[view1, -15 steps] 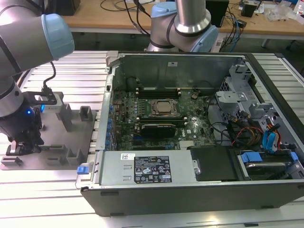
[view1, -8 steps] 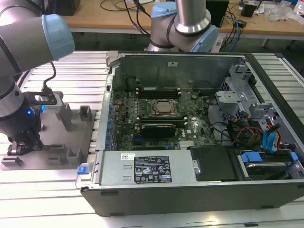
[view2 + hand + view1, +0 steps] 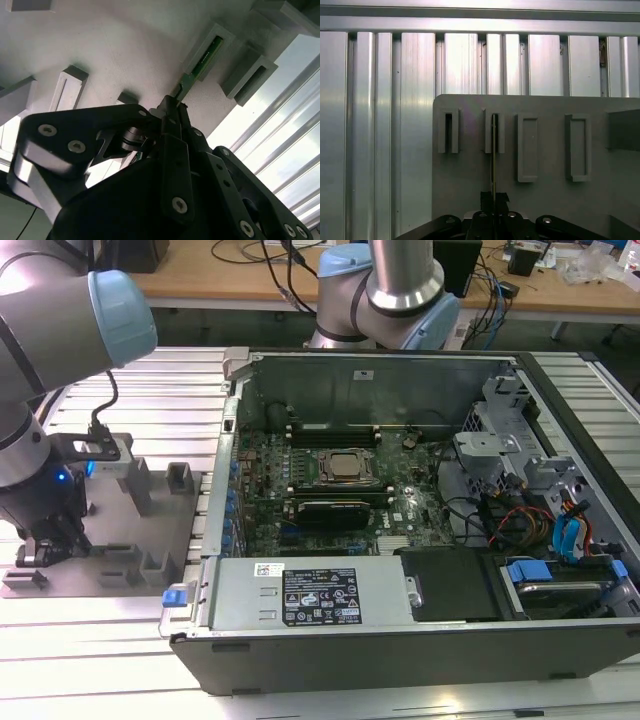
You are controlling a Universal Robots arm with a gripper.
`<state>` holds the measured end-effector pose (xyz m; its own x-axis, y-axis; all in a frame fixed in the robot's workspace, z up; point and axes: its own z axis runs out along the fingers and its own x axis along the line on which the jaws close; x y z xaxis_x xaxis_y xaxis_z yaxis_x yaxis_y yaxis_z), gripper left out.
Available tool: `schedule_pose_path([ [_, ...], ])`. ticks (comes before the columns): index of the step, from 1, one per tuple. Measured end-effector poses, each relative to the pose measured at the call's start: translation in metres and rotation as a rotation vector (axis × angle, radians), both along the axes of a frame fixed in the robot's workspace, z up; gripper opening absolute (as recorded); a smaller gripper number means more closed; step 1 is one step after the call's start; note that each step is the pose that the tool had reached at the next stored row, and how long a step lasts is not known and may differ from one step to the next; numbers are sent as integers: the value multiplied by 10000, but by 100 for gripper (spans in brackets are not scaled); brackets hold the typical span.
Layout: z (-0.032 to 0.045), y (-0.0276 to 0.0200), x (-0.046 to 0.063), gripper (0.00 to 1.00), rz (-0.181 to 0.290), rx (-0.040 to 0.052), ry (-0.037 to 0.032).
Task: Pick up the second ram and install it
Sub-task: 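Pick up the second ram and move it above second insertion slot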
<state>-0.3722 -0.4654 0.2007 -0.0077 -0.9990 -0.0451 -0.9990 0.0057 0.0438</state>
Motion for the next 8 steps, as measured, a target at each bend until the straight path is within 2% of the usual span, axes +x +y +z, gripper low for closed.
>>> schedule_pose_path([
  [3, 0, 0, 0, 11, 0, 3, -3],
  [8, 89, 0, 0, 11, 0, 1, -1],
])
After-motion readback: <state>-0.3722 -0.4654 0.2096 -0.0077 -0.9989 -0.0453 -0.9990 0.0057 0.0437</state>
